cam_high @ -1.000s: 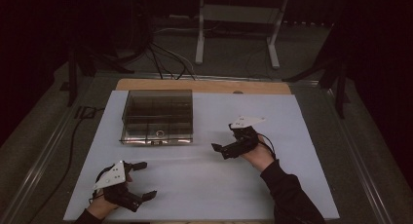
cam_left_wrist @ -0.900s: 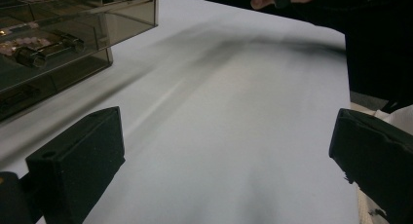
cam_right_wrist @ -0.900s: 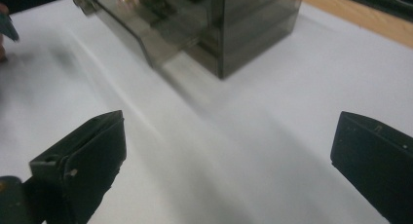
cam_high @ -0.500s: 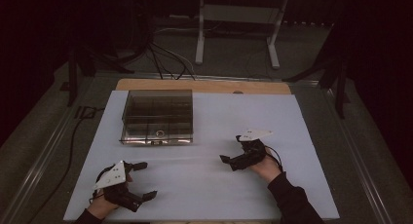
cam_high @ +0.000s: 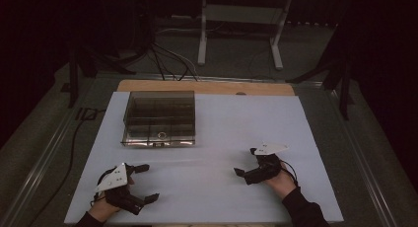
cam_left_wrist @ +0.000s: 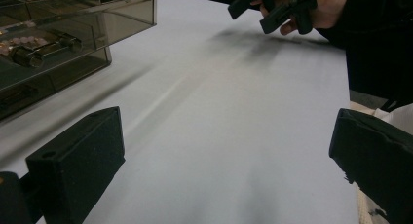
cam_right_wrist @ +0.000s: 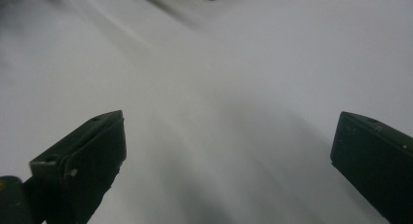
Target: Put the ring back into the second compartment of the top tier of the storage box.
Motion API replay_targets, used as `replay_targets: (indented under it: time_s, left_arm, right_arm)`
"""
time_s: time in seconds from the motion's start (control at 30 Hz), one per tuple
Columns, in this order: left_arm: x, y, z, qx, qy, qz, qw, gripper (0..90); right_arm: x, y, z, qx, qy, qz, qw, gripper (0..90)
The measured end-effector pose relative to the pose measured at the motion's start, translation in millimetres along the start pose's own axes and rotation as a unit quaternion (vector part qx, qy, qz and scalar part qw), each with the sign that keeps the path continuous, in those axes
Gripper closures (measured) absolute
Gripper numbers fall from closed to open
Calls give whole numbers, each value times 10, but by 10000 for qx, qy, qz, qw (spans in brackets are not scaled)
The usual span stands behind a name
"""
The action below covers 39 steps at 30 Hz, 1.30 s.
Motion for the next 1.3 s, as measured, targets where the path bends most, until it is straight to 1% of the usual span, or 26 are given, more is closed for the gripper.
replay_targets:
  time_s: [0.13, 0.3, 0.4, 0.43, 0.47, 0.7, 0.73, 0.77, 0.97, 1.03, 1.2, 1.23, 1.27, 1.3]
  left_arm:
    - [-3, 0, 0, 2, -6, -1, 10000, 7]
    - [-3, 0, 0, 0, -4, -4, 10000, 8]
    - [-2, 2, 0, 1, -3, 4, 10000, 8]
    - [-3, 1, -1, -2, -5, 0, 10000, 7]
    - [-5, 1, -1, 2, -7, 2, 10000, 7]
    - [-3, 2, -1, 3, -7, 3, 10000, 7]
    - [-3, 2, -1, 3, -7, 3, 10000, 8]
    - [-5, 2, 1, -2, -6, 1, 10000, 7]
    - [-2, 2, -1, 3, -1, 7, 10000, 8]
    - [-5, 0, -2, 2, -6, 1, 10000, 8]
    - [-4, 1, 0, 1, 3, -1, 10000, 7]
    - [-4, 1, 0, 1, 3, -1, 10000, 8]
    - [-4, 0, 2, -4, 0, -8, 10000, 8]
    - [-4, 0, 3, -5, 1, -9, 10000, 8]
  right_arm:
    - [-90, 100, -13, -15, 110, 36, 9999, 0]
    - [-213, 220, -28, 35, 221, 20, 9997, 0]
    - [-245, 264, -31, 27, 276, 52, 9996, 0]
    - [-293, 328, -35, 54, 316, 74, 9995, 0]
    - [-317, 355, -42, 83, 341, 88, 9993, 0]
    - [-508, 522, -115, 250, 587, 74, 9979, 0]
    - [-508, 522, -115, 250, 587, 74, 9979, 0]
    - [-560, 566, -133, 330, 626, 65, 9975, 0]
    - [-648, 653, -177, 452, 751, 92, 9961, 0]
    - [-721, 692, -196, 542, 787, 96, 9954, 0]
    - [-833, 767, -230, 604, 924, 120, 9938, 0]
    - [-833, 767, -230, 604, 924, 120, 9938, 0]
    - [-867, 804, -246, 684, 950, 109, 9931, 0]
    - [-880, 821, -252, 706, 965, 112, 9928, 0]
Point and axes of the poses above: each handheld gripper's, and its own axes: x roughly forward along the jaws, y roughly out of its underside, z roughly to its left, the point moved 7 cm from there along x, roughly forward along the jaws, and after that the axes turned 1 degree about x, right-handed, at the moved point
